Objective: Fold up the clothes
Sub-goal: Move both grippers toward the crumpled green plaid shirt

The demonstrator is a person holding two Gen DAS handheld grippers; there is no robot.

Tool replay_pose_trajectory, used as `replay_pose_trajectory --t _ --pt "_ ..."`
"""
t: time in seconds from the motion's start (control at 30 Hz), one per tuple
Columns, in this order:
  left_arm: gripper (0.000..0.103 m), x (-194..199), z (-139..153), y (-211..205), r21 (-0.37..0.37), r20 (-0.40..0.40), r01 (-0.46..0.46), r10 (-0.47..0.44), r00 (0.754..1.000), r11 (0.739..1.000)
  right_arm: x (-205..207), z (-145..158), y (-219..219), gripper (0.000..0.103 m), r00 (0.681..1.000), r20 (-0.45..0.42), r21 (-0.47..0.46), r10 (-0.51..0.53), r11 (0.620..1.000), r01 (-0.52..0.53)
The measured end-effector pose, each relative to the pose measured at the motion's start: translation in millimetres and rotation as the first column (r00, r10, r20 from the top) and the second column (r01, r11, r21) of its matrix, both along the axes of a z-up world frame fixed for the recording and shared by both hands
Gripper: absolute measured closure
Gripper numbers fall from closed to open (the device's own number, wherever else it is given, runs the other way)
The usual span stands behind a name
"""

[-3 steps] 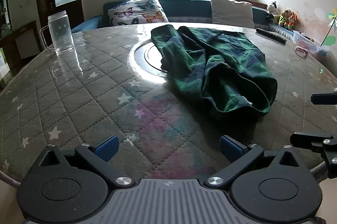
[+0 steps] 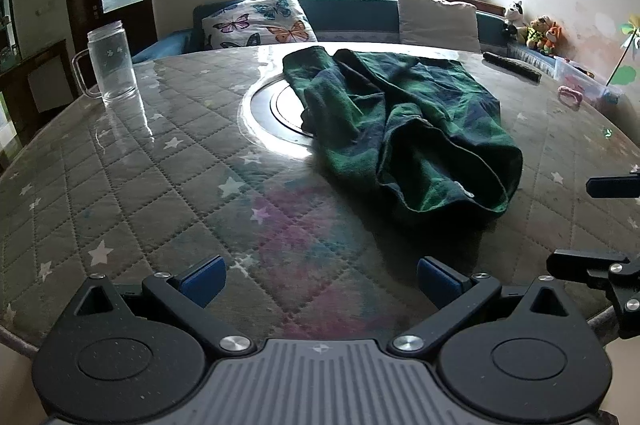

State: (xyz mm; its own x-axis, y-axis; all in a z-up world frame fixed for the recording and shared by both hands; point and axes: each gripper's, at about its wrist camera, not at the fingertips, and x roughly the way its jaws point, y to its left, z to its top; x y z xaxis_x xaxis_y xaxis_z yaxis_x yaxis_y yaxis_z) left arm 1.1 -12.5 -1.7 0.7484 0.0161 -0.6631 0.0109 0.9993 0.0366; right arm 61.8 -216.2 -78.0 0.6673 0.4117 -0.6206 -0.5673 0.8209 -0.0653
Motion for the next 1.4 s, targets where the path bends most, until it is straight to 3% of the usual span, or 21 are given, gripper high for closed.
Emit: replay_pose_trajectory --t 0.2,0.33,1.4 --pt "0.000 1.1 -2.3 -20.3 0.022 -0.021 0.013 -0.013 1.000 1.000 1.6 -1.5 0.9 0.003 1.000 -0.004 -0.003 0.002 1.000 -0.002" --pt "0.000 -1.4 -3.1 -14.1 -0.008 -0.015 0.024 -0.024 1.000 1.000 2.5 -1.7 1.4 0.003 1.000 -0.008 -0.004 0.004 1.000 -0.004" --pt "0.000 23.9 4.4 -13.9 0.004 -0.016 0.050 -0.050 0.999 0.999 24.1 -0.1 8.3 0.003 1.000 -0.028 -0.030 0.007 1.000 -0.008"
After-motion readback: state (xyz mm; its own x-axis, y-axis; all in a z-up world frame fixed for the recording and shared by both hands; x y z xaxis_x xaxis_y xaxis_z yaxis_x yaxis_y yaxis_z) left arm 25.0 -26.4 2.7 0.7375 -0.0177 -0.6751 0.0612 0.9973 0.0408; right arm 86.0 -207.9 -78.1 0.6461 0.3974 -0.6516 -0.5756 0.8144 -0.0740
